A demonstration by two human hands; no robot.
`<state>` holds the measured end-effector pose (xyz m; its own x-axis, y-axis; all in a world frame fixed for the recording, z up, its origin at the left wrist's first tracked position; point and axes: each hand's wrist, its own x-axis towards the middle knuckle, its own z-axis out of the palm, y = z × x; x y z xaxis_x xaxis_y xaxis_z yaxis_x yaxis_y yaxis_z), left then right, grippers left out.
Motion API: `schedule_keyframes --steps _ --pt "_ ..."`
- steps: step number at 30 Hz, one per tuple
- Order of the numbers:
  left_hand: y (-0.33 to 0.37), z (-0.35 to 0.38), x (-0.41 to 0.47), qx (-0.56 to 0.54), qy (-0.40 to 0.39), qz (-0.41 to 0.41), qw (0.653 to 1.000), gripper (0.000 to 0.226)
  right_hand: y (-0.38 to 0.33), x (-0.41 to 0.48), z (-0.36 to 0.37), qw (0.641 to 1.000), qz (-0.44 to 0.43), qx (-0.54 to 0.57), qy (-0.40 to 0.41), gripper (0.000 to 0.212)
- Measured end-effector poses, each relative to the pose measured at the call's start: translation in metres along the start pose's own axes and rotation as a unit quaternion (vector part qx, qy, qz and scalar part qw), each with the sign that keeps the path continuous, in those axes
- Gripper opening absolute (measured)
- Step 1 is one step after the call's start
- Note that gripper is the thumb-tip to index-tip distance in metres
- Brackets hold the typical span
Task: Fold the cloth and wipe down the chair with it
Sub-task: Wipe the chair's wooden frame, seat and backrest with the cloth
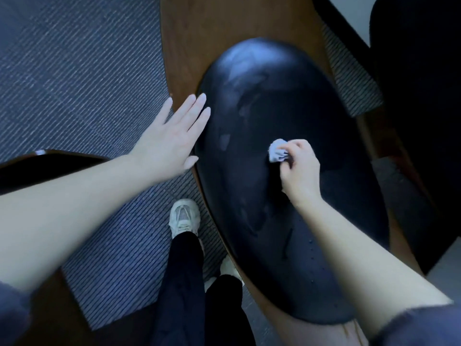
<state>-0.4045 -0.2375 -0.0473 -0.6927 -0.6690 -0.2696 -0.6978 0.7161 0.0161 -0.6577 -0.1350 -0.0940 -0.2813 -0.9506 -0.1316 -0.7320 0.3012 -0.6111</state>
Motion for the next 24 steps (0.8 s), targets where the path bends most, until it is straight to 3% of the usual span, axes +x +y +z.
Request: schedule_keyframes --steps 2,5,6,9,10,14,18,24 --pt "0.010 -0.003 0.003 0.039 -0.037 0.023 0.998 0.097 -0.007 -0.018 0.001 1.000 0.019 0.012 -0.008 0.033" --pt "0.031 -0.013 0.020 0.044 -0.072 0.056 0.995 0.097 -0.002 -0.045 0.001 0.993 -0.079 0.016 -0.081 0.038" --pt "0.036 -0.018 0.028 0.055 -0.105 0.068 0.991 0.098 0.008 -0.038 -0.002 0.996 -0.057 0.012 -0.061 0.037" --pt "0.045 -0.023 0.056 0.117 -0.184 0.100 0.971 0.105 0.034 -0.010 -0.008 0.986 0.150 0.018 0.068 0.031" --pt "0.049 -0.024 0.065 0.130 -0.202 0.112 0.964 0.106 0.033 -0.009 -0.007 0.983 0.161 0.023 0.083 0.031" --pt "0.071 -0.026 0.106 0.137 -0.212 0.156 0.955 0.101 0.037 -0.018 -0.012 0.996 0.076 0.023 0.031 0.034" --pt "0.101 -0.030 0.164 0.168 -0.230 0.186 0.940 0.113 0.076 0.011 -0.032 0.973 0.204 0.035 0.105 0.031" --pt "0.140 -0.021 0.232 0.213 -0.267 0.201 0.918 0.142 0.093 0.052 -0.034 0.940 0.273 0.072 0.192 0.035"
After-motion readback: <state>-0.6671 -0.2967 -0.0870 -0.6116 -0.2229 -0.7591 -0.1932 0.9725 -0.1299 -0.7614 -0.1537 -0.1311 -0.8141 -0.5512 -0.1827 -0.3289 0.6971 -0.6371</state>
